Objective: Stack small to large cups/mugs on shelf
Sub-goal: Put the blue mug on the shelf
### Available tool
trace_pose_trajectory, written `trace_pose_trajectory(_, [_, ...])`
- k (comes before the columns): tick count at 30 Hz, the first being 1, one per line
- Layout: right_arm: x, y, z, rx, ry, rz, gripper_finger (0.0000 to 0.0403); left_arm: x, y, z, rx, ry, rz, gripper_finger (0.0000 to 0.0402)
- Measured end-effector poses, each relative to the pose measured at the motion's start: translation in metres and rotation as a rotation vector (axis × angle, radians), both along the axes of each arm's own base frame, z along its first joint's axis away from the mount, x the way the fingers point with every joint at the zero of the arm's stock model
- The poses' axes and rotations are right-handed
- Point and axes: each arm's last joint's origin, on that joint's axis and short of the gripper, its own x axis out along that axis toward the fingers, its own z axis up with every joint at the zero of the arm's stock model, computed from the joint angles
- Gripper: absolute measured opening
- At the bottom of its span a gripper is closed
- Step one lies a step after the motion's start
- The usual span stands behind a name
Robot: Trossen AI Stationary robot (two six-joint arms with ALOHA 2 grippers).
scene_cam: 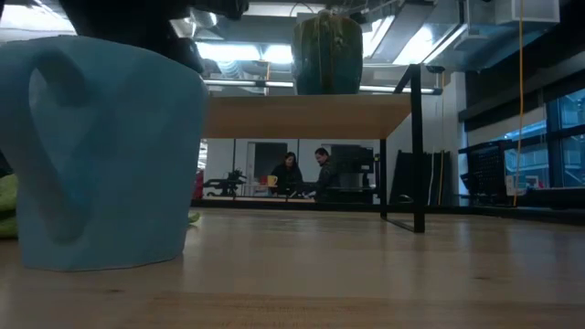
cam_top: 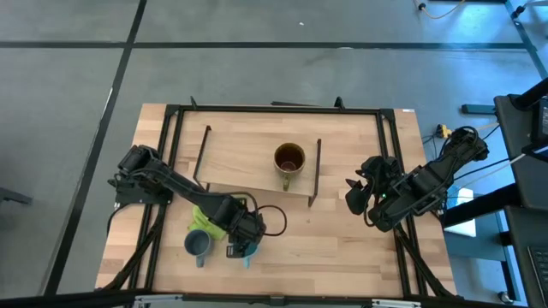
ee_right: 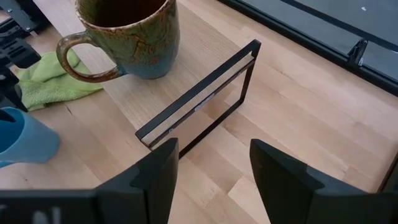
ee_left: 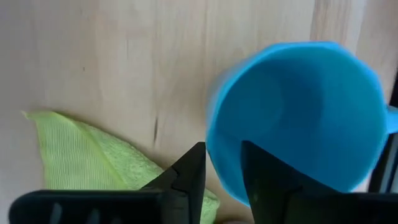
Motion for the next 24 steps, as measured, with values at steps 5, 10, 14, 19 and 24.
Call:
trace_pose_trajectory(5, [0.0000,0.0000,0.0000,-0.006,0.003,0.006,0.0200,0.0003,-0.0010,-0.0002,0.020,-0.017,0.009,0.0094])
trace_pose_trajectory(10, [0.0001,-0.0002,0.0001,-0.010,0.000,0.005,0.0200,0.0017,-0.0010,0.0001,0.026,-0.034,0.001,0.0094])
trace_pose_trajectory(14, [0.0001,-0.0001,0.0001,-0.010,0.000,0.005,0.0200,0.0021,-0.0012,0.0000,0.029,-0.040,-0.024,0.0090])
trace_pose_trajectory(19, [0.0001,-0.0001,0.0002,-0.011,0.000,0.005,0.0200,0.0007,-0.0007,-0.0046,0.028,-0.031,-0.022,0.0070])
trace_pose_trajectory(24, [0.0001,-0.0001,0.0002,-0.011,0.000,0.005,0.0200,0.0009,-0.0008,-0.0049,0.027,-0.034,-0.019,0.0038])
